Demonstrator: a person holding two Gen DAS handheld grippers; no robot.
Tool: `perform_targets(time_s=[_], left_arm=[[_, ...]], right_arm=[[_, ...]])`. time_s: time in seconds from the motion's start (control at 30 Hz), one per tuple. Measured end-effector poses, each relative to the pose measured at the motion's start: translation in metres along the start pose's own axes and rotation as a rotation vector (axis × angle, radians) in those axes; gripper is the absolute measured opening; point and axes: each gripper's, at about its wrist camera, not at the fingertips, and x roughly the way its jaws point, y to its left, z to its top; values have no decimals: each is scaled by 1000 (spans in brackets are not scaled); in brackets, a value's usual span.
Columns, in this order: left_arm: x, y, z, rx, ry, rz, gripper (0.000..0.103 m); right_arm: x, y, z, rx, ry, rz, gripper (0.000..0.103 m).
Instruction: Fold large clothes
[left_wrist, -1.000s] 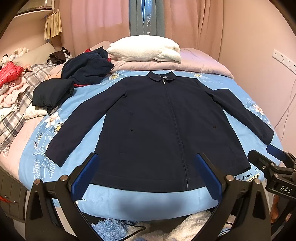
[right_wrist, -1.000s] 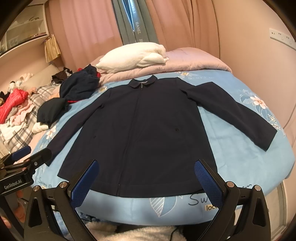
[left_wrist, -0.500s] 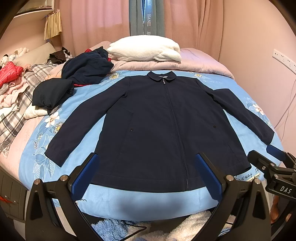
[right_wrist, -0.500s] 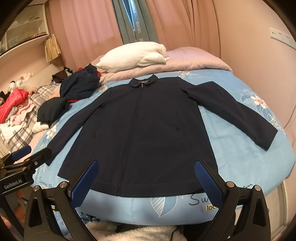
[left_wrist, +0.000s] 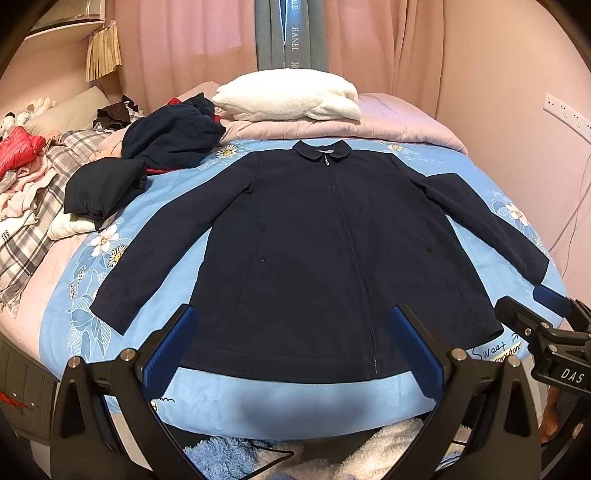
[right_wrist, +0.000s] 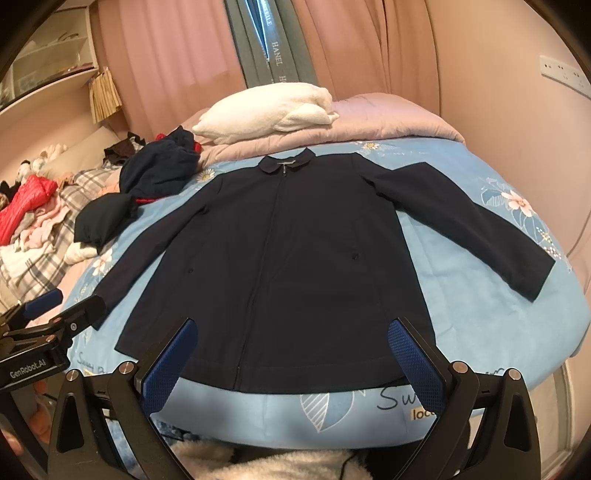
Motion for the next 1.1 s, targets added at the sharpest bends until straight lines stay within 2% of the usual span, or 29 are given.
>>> perform_targets(time_s=[0.67, 0.8, 0.9, 1.1], left_arm=[[6, -3, 2, 6, 15, 1, 103], [10, -1, 1, -6, 19, -9, 103], [16, 5, 0, -45, 23, -68, 103], [51, 37, -8, -252, 73, -310, 103]], right_arm=[[3, -1, 0, 6, 13, 8, 102], [4, -12, 1, 46, 2, 39, 102], [1, -35, 0, 149, -59, 136, 102], [18, -95, -14, 412, -130, 328, 102]])
